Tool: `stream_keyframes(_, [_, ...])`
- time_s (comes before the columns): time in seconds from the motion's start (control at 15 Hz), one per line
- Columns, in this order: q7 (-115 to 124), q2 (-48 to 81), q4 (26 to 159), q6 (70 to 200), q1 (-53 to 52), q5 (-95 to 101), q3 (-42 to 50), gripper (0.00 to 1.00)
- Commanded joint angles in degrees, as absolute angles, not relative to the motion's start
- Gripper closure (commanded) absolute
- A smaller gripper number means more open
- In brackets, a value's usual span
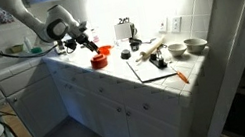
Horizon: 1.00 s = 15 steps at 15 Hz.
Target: Remove the lid from the jug
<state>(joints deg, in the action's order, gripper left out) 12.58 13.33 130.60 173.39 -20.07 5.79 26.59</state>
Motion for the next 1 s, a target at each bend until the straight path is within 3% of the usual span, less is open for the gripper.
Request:
stream_keyframes(0.0, [19.52, 10.39, 128.31, 161.12, -26.32, 14.29, 34.17, 0.00])
stream_keyframes(0.2, [20.63, 7.48, 127.14, 151.47, -28.73, 18.57, 35.72, 0.00])
stream_keyframes(0.27, [21.92, 5.97, 126.56, 148.79, -20.99, 21.87, 27.50, 0.00])
stream_keyframes(0.47, [18.31, 3.36, 126.32, 143.22, -14.38, 21.13, 18.39, 0.00])
stream_keyframes(0.93, [7.78, -0.73, 127.80, 143.61, -5.17, 9.45, 5.51, 0.00])
